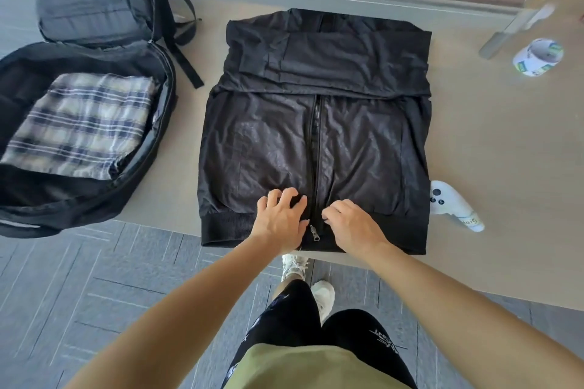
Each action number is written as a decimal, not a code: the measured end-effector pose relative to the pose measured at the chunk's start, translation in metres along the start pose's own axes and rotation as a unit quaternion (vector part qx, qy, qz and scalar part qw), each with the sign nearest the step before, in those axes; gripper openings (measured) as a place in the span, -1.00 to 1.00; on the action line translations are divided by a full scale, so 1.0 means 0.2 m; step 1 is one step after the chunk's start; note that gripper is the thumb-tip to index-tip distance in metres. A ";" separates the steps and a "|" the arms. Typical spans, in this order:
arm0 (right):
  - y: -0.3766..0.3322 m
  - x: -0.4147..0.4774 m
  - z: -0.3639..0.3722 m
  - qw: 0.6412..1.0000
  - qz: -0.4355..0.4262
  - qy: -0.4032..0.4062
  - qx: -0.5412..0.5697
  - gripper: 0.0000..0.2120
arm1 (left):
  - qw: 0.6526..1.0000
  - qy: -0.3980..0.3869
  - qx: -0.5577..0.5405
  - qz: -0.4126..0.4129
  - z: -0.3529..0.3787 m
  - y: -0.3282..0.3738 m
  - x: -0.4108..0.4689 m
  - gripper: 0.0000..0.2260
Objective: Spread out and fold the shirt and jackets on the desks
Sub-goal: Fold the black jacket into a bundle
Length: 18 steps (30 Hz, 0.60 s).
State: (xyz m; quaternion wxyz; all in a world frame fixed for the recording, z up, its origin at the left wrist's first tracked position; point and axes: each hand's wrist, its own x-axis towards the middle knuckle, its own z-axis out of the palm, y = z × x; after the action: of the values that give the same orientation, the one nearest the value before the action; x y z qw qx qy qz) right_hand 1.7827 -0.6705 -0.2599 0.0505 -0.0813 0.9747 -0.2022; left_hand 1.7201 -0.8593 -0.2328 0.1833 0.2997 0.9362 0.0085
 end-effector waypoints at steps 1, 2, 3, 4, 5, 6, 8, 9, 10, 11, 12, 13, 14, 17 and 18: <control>-0.01 0.01 -0.03 1.000 0.013 -0.016 0.018 -0.90 | 1.000 0.002 -0.002 0.001 -0.01 0.00 0.01 -0.52; -0.03 0.01 -0.05 0.999 0.020 -0.029 0.038 -0.92 | 1.000 0.003 -0.008 0.002 -0.02 0.00 0.02 -0.54; -0.05 0.01 -0.07 0.998 0.017 -0.032 0.056 -0.91 | 1.000 0.002 -0.017 0.002 -0.03 0.00 0.03 -0.57; -0.06 -0.01 -0.08 0.997 0.006 -0.039 0.069 -0.89 | 1.000 0.000 -0.026 0.001 -0.03 0.00 0.03 -0.60; -0.07 -0.02 -0.09 0.996 -0.008 -0.058 0.074 -0.87 | 0.999 -0.003 -0.036 -0.001 -0.03 0.01 0.04 -0.61; -0.07 -0.04 -0.09 0.993 -0.025 -0.087 0.070 -0.86 | 0.999 -0.008 -0.048 -0.005 -0.03 0.01 0.04 -0.62; -0.06 -0.06 -0.10 0.986 -0.052 -0.160 0.004 -0.84 | 0.997 -0.010 -0.073 -0.009 -0.03 0.01 0.04 -0.60; -0.06 -0.05 -0.11 0.982 -0.057 -0.178 -0.021 -0.83 | 0.997 -0.016 -0.081 -0.010 -0.04 0.00 0.04 -0.59; -0.06 -0.04 -0.12 0.984 -0.054 -0.171 -0.018 -0.83 | 0.996 -0.021 -0.087 -0.012 -0.05 0.00 0.06 -0.59; -0.06 -0.02 -0.14 0.988 -0.045 -0.145 0.002 -0.82 | 0.995 -0.018 -0.096 -0.017 -0.07 0.00 0.07 -0.60; -0.06 0.00 -0.15 0.993 -0.034 -0.107 0.025 -0.82 | 0.994 -0.005 -0.105 -0.023 -0.08 0.00 0.09 -0.62; -0.05 0.03 -0.16 0.997 -0.029 -0.066 0.030 -0.82 | 0.993 0.011 -0.113 -0.028 -0.11 0.01 0.12 -0.64; -0.03 0.07 -0.17 0.999 -0.024 -0.030 0.014 -0.81 | 0.992 0.030 -0.115 -0.033 -0.13 0.02 0.15 -0.66; 0.06 0.16 -0.20 0.996 0.043 -0.032 -0.065 -0.60 | 0.992 0.070 -0.092 -0.049 -0.20 0.05 0.31 -0.68; 0.08 0.18 -0.21 0.992 0.073 -0.058 -0.084 -0.52 | 0.992 0.070 -0.082 -0.061 -0.23 0.06 0.37 -0.67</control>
State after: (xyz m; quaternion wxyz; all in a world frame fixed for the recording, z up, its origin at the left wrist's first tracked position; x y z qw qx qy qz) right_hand 1.7391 -0.6458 -0.2316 0.1150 -0.0251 0.9869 -0.1106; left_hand 1.6547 -0.8029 -0.2142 0.1414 0.2247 0.9594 0.0953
